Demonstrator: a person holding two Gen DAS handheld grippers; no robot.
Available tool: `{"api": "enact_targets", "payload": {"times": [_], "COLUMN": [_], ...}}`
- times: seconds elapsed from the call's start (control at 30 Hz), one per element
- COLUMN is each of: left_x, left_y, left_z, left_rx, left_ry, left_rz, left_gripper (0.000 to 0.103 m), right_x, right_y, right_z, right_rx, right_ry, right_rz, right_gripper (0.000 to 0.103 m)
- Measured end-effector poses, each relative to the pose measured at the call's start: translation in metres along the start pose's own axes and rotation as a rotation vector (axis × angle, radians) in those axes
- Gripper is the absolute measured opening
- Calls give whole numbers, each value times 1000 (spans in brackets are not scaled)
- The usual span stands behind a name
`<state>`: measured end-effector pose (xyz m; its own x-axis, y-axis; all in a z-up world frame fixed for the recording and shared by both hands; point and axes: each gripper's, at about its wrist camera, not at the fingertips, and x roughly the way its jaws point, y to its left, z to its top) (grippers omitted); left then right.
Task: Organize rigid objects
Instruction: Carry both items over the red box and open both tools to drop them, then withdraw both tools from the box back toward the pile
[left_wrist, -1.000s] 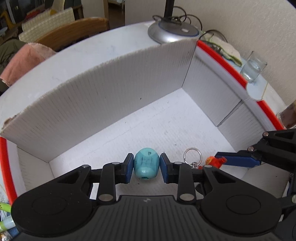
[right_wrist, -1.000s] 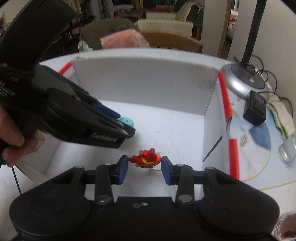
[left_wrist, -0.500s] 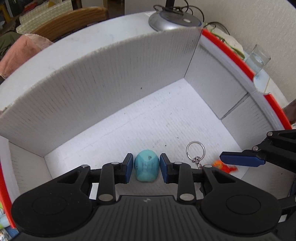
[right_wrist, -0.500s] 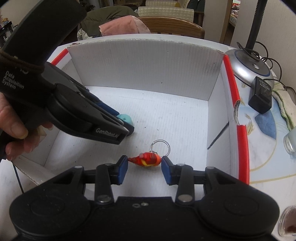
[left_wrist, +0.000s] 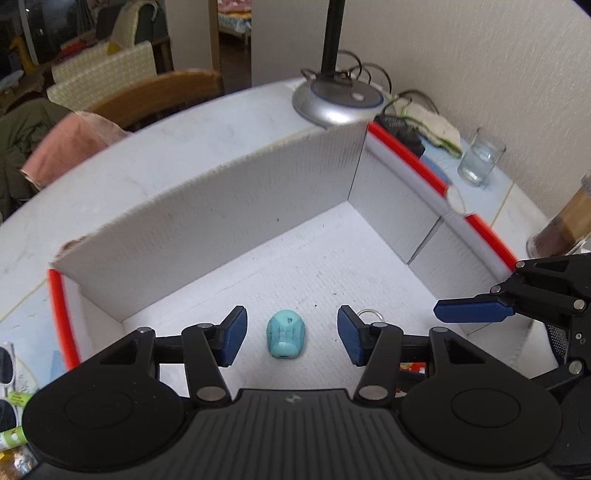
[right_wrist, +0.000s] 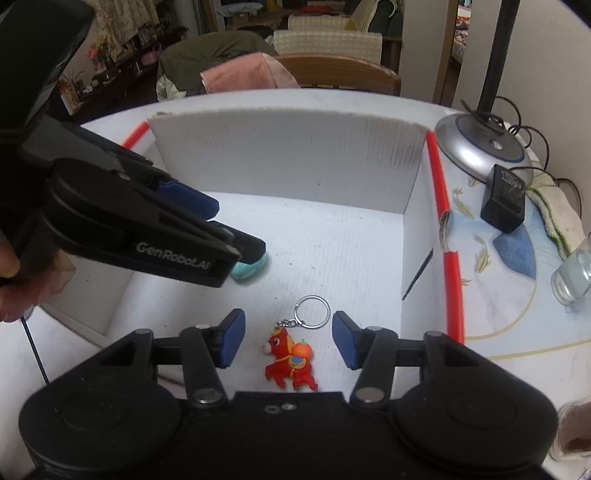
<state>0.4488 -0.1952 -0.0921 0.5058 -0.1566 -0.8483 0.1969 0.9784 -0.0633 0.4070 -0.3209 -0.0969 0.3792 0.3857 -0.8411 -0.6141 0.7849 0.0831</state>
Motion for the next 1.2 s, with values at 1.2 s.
{"api": "enact_targets", "payload": {"times": [1.2], "left_x": [-180], "left_y": [28], "left_z": [-120], "left_rx": [-73], "left_ry": [-358], "left_rz": [76], "left_gripper": [83], "right_x": [-108], "right_y": [79], "right_z": [-26], "right_rx": [80], "right_ry": [-279], "right_rz": [32], "right_gripper": [95]}}
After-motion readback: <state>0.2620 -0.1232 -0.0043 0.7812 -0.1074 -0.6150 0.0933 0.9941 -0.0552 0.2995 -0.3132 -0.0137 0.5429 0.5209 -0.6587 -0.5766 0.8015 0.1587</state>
